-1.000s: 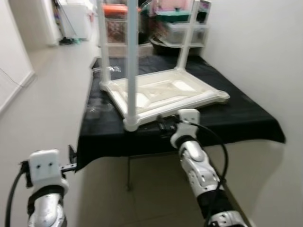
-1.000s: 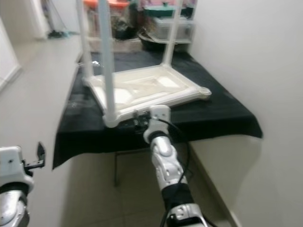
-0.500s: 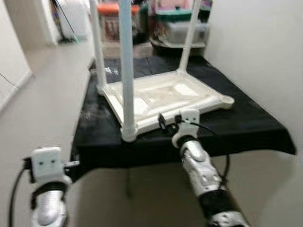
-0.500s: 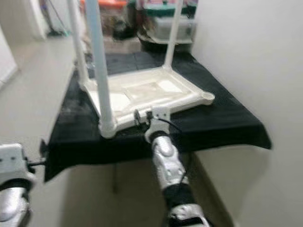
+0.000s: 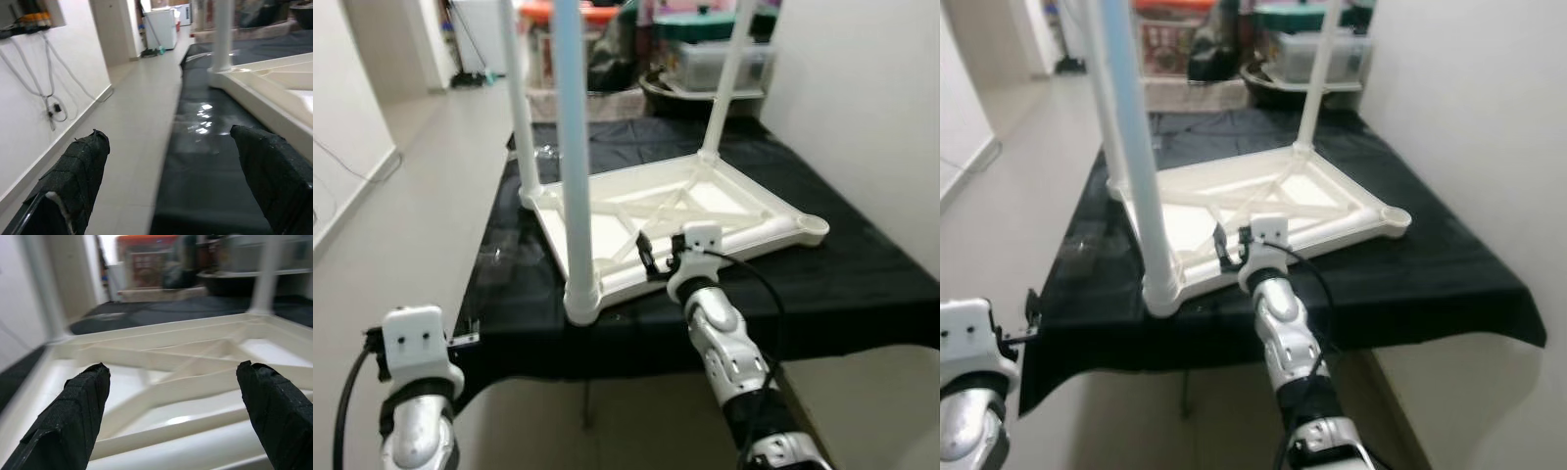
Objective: Building children table
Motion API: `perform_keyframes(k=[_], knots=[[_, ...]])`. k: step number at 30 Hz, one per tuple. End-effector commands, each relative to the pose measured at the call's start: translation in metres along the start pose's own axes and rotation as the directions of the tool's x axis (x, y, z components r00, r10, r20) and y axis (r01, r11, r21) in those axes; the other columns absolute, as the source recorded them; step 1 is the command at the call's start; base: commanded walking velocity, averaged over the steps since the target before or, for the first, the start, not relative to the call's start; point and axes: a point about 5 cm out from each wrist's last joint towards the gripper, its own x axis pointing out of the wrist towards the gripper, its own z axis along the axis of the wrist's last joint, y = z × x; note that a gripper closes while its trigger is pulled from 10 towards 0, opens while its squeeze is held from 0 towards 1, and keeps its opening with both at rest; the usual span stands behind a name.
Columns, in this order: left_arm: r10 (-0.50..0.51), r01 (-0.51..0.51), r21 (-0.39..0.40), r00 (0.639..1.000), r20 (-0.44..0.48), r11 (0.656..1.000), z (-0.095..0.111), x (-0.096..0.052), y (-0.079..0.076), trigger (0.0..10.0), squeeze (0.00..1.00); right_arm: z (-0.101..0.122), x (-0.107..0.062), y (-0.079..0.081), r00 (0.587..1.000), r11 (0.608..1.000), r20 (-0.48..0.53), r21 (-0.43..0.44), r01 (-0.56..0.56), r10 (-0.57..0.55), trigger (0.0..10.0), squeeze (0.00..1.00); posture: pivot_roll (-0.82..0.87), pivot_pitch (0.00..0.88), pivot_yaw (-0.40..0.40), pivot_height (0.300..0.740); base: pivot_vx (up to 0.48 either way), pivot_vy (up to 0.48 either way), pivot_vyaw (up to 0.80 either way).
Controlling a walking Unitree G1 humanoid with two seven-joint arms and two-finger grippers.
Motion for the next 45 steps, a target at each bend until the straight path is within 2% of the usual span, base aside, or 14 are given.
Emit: perform_keyframes(k=[1, 16, 21, 36, 38, 39, 40, 41, 42, 45], knots=[[-0.014, 0.014, -0.004, 1.0, 0.004, 1.0, 0.0, 0.0, -0.004, 10.0, 0.0, -0.003, -0.001, -0.006, 1.0, 1.0, -0.007, -0.011, 0.026, -0.026, 10.0, 0.0, 0.01, 0.009, -0.044, 0.74, 0.266, 0.0, 0.0], [0.015, -0.015, -0.006, 1.0, -0.006, 1.0, -0.002, 0.0, -0.002, 10.0, 0.0, -0.004, -0.002, -0.005, 1.0, 1.0, -0.007, -0.018, 0.006, -0.006, 10.0, 0.0, 0.01, 0.009, -0.044, 0.74, 0.0, 0.0, 0.0], [0.012, -0.012, -0.007, 1.0, -0.007, 1.0, -0.003, -0.001, -0.003, 10.0, 0.0, -0.003, -0.003, -0.005, 1.0, 1.0, -0.002, -0.02, 0.004, -0.004, 10.0, 0.0, 0.01, 0.005, -0.041, 0.74, 0.0, 0.0, 0.78], [-0.005, 0.004, -0.025, 1.0, -0.016, 1.0, -0.005, -0.003, -0.008, 10.0, 0.0, -0.005, 0.0, -0.011, 0.998, 0.998, -0.027, -0.035, 0.054, -0.055, 10.0, 0.0, 0.01, 0.0, -0.038, 0.74, 0.0, 0.0, 0.11], [-0.009, 0.008, -0.026, 1.0, -0.021, 1.0, -0.006, -0.004, -0.008, 10.0, 0.0, -0.009, 0.003, -0.013, 0.998, 0.999, -0.06, 0.022, 0.028, -0.027, 10.0, 0.0, 0.01, 0.0, -0.038, 0.74, 0.0, 0.0, 0.0], [-0.018, 0.017, -0.028, 0.999, -0.031, 0.999, -0.008, -0.004, -0.009, 10.0, 0.0, -0.009, 0.007, -0.015, 0.996, 0.998, -0.078, 0.06, -0.037, 0.041, 10.0, 0.0, 0.01, 0.0, -0.038, 0.74, 0.0, 0.0, 0.0], [-0.018, 0.017, -0.028, 0.999, -0.031, 0.999, -0.008, -0.004, -0.009, 10.0, 0.0, -0.009, 0.007, -0.015, 0.996, 0.998, -0.078, 0.06, -0.037, 0.041, 10.0, 0.0, 0.01, 0.0, -0.038, 0.74, 0.0, 0.0, 0.0], [-0.029, 0.027, -0.032, 0.999, -0.043, 0.999, -0.011, -0.006, -0.01, 10.0, 0.0, -0.007, 0.01, -0.018, 0.992, 0.993, -0.082, 0.084, -0.087, 0.094, 10.0, 0.0, 0.01, 0.0, -0.038, 0.74, 0.0, 0.0, 0.0], [-0.048, 0.045, -0.042, 0.996, -0.073, 0.998, -0.017, -0.008, -0.01, 10.0, 0.0, 0.004, 0.017, -0.032, 0.986, 0.984, -0.059, 0.09, -0.151, 0.156, 10.0, 0.0, 0.01, 0.0, -0.038, 0.74, 0.0, 0.0, 0.0], [-0.051, 0.047, -0.045, 0.996, -0.079, 0.998, -0.018, -0.009, -0.01, 10.0, 0.0, 0.006, 0.018, -0.035, 0.986, 0.984, -0.052, 0.086, -0.156, 0.161, 10.0, 0.0, 0.01, 0.0, -0.038, 0.74, 0.0, 0.0, 0.0]])
